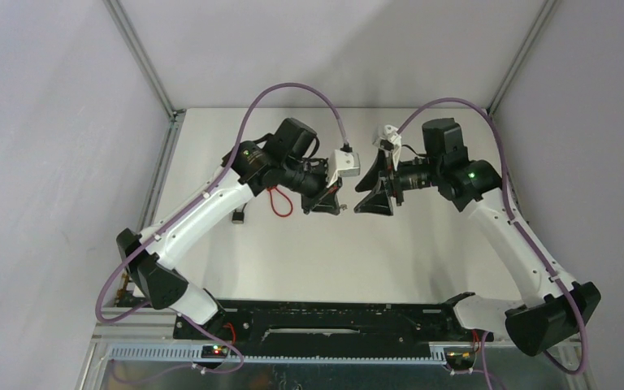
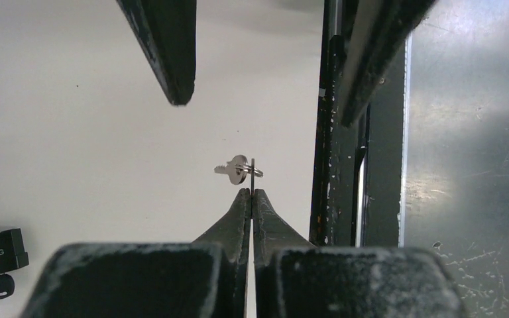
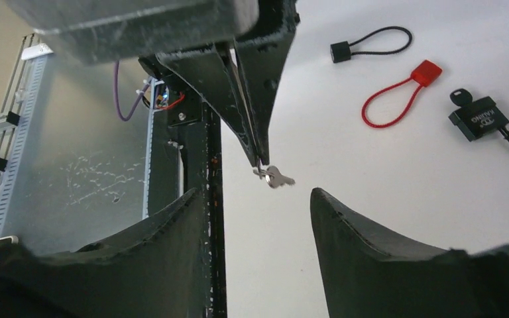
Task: Unlock with the key
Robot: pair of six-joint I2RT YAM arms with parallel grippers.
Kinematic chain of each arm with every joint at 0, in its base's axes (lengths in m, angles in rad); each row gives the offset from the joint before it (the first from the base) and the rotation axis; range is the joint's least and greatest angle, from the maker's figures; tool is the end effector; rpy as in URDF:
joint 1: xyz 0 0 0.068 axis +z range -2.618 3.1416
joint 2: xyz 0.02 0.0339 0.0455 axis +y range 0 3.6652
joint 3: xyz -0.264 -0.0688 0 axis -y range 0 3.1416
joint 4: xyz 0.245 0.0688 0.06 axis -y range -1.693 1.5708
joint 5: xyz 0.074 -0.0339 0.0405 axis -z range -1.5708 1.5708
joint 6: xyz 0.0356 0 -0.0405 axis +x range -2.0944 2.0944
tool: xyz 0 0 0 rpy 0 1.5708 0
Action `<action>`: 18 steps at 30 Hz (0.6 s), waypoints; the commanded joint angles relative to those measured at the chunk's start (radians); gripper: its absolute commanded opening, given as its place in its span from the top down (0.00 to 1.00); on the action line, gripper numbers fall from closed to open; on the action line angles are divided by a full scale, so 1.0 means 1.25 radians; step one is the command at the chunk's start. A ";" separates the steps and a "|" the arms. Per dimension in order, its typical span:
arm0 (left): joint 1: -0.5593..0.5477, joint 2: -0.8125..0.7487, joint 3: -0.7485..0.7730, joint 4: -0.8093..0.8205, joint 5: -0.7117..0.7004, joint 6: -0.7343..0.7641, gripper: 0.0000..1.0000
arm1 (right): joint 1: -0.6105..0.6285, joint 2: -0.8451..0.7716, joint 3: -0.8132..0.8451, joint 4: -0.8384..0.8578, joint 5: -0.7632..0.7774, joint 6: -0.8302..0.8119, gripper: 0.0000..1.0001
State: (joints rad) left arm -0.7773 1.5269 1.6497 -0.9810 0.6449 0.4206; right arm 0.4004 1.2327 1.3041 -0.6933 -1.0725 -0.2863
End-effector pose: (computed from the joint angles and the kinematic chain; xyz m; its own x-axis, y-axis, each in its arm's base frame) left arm 0.2068 -0.2335 0.3893 -0.1491 0.6045 -0.7825 0.9876 0.0517 -0.1483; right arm 0.2148 0.1249 0.3869 -0.2764 -0.2635 -0.9242 -0.9609 0.0911 0.2614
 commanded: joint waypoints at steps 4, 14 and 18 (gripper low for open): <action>-0.011 -0.032 0.015 0.014 0.038 -0.003 1.00 | 0.052 0.010 0.002 0.074 0.001 0.031 0.36; -0.013 -0.036 0.003 0.030 0.088 -0.015 1.00 | 0.064 0.039 0.002 0.083 -0.002 0.040 0.41; -0.013 -0.039 0.002 0.031 0.091 -0.017 1.00 | 0.065 0.046 0.002 0.071 -0.003 0.034 0.46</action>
State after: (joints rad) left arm -0.7872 1.5223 1.6497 -0.9668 0.7193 0.4152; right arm 0.4759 1.2816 1.3041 -0.6224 -1.0721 -0.2428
